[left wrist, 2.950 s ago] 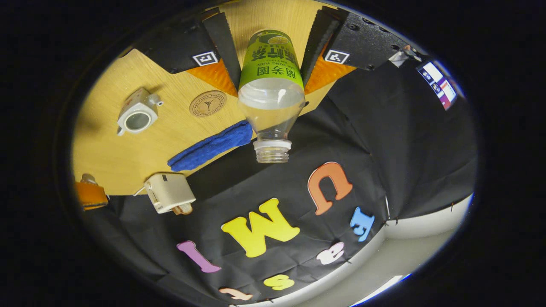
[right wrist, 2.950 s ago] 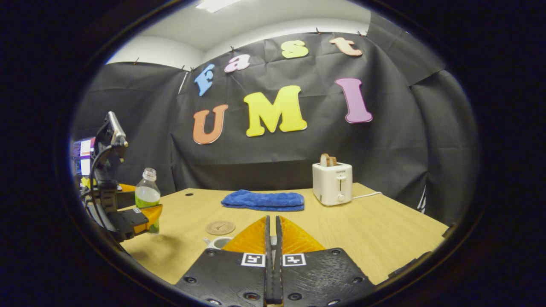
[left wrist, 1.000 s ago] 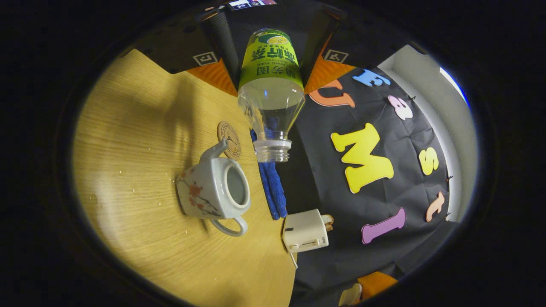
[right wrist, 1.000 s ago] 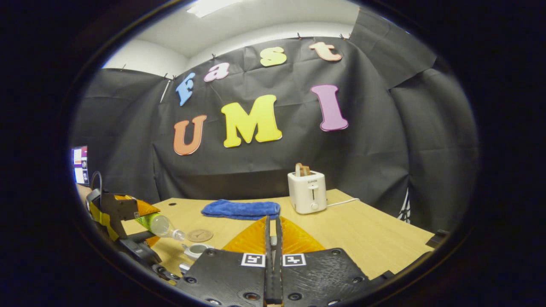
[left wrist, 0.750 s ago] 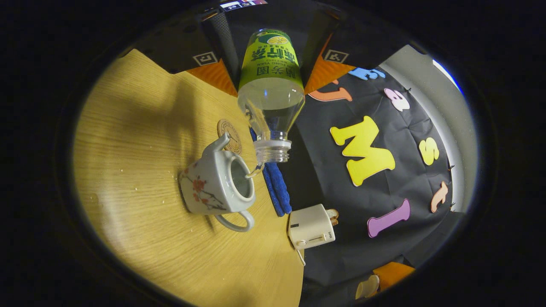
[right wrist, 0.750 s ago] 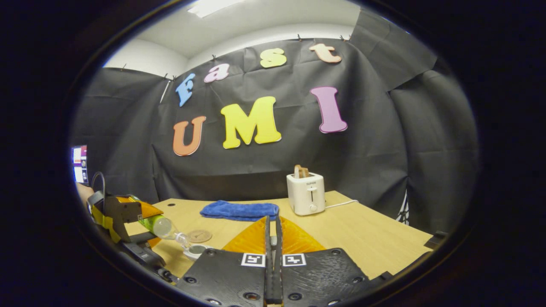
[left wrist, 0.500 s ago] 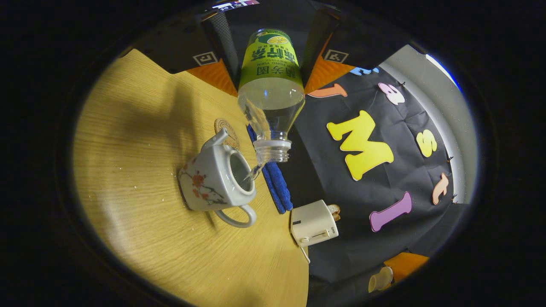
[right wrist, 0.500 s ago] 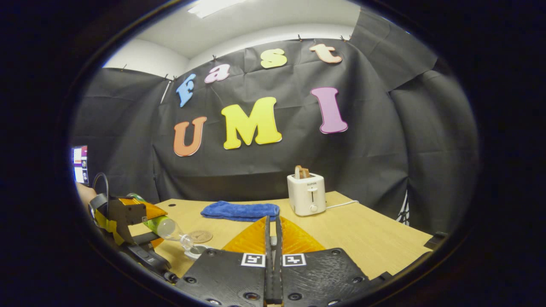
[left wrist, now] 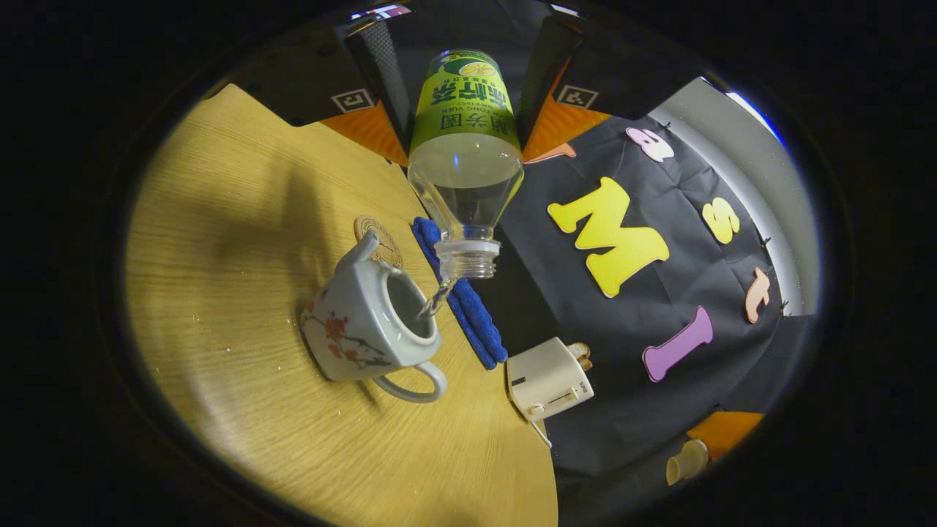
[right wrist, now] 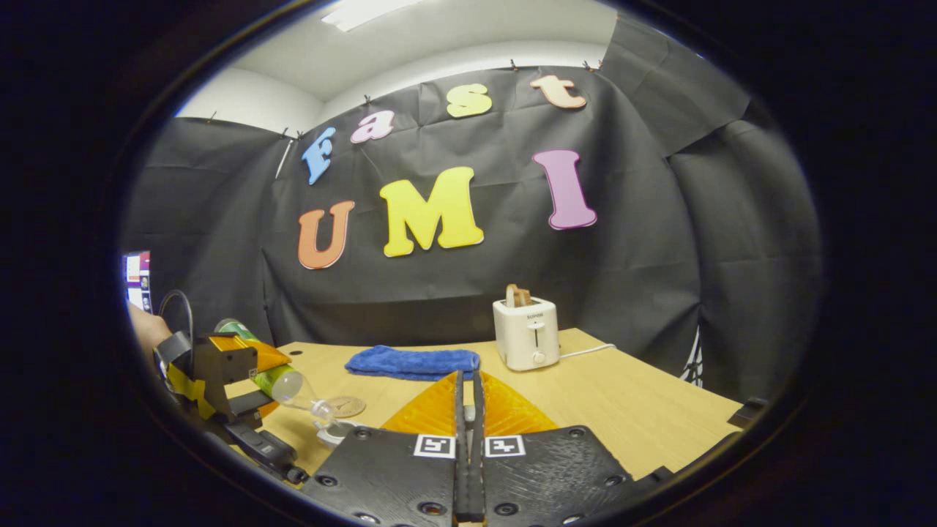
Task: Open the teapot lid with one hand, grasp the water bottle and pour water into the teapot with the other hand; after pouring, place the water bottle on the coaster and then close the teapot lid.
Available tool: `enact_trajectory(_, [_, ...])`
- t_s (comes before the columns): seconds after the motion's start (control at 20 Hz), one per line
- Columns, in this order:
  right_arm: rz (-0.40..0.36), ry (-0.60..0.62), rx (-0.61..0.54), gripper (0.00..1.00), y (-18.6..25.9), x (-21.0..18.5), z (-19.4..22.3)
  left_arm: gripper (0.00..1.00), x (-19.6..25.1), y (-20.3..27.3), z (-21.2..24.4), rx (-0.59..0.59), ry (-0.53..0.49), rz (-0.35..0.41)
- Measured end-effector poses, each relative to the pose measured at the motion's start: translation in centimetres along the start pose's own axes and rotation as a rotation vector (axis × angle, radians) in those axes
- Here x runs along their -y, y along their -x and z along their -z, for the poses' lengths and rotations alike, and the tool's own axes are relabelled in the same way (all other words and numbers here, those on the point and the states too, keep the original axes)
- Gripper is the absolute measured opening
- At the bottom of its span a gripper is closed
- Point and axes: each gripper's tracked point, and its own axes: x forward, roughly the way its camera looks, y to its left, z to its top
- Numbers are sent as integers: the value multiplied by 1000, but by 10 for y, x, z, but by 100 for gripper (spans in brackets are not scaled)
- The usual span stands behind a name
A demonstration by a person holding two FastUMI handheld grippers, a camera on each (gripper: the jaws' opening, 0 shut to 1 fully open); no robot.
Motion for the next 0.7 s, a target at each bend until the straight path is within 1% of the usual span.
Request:
enact_trajectory(0.15, [-3,-6,0,0,0,1,-1,75,-8,1,5,-11,-25,-13])
enact_trajectory(0.5, [0,-19,-4,0,1,4,-1,75,-9,-1,16,-41,-62,-3])
enact_trajectory(0.6, [0,-22,-3,0,1,4,-2,75,-12,1,17,-45,-90,-10])
enact_trajectory(0.65, [-2,-23,-4,0,0,4,-2,72,-12,2,18,-52,-103,-15])
enact_trajectory(0.7, [-3,-23,-5,0,0,4,0,75,-14,2,19,-54,-120,-17])
